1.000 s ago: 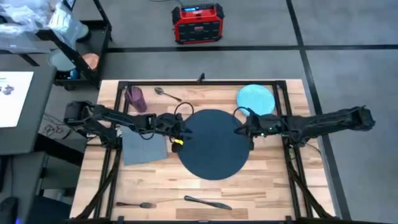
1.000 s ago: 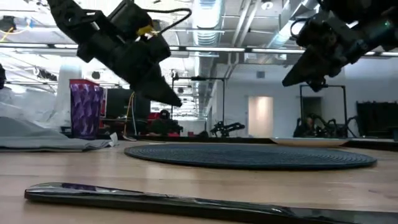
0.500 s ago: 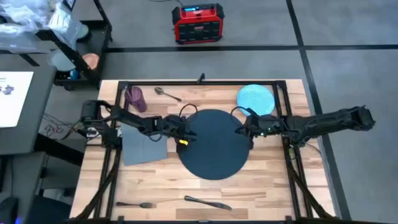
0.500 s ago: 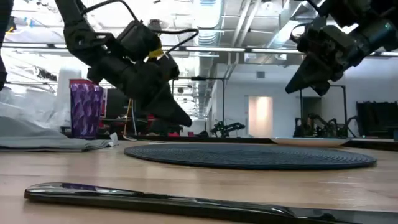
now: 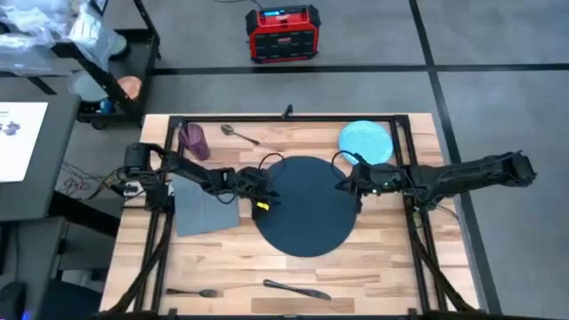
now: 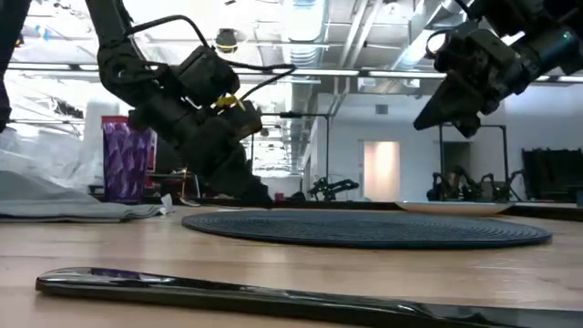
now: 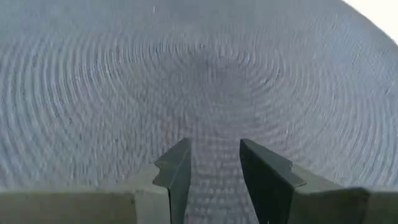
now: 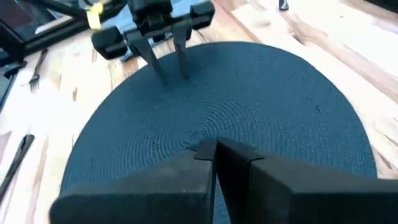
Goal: Set table place
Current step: Adjust the dark blue table mat, then put the blue patterned plate on the dark blue table mat
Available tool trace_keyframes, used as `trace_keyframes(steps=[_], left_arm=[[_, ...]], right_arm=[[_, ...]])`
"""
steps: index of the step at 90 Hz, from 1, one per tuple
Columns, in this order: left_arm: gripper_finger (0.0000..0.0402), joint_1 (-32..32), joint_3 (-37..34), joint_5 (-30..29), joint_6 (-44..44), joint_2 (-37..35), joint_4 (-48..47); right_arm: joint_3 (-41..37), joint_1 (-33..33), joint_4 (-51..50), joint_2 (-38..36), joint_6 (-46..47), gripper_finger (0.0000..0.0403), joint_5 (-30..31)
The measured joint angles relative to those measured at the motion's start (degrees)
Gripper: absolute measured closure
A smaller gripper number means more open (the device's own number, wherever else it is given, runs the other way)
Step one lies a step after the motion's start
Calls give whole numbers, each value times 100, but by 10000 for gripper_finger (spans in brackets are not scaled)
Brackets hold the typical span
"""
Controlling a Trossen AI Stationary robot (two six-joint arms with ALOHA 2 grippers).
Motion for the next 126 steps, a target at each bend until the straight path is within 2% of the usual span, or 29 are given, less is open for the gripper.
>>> trace_keyframes(steps=[27, 77, 95, 112, 126], left_arm=[[279, 2, -68, -2, 41, -22, -368], [279, -214, -295, 259, -789, -86, -748], [279, -382, -327, 222, -1245, -740, -1423], [279, -629, -356, -477, -1304, -1659, -2309], [279, -720, -343, -669, -1302, -1960, -2269]], right_arm=[[0, 0, 180, 0, 0, 403, -2], [0, -13, 158, 0, -34, 403, -5], [0, -11, 153, 0, -119, 403, -7], [-4, -11, 145, -2, -264, 403, -7], [-4, -11, 133, -2, -347, 403, -9]])
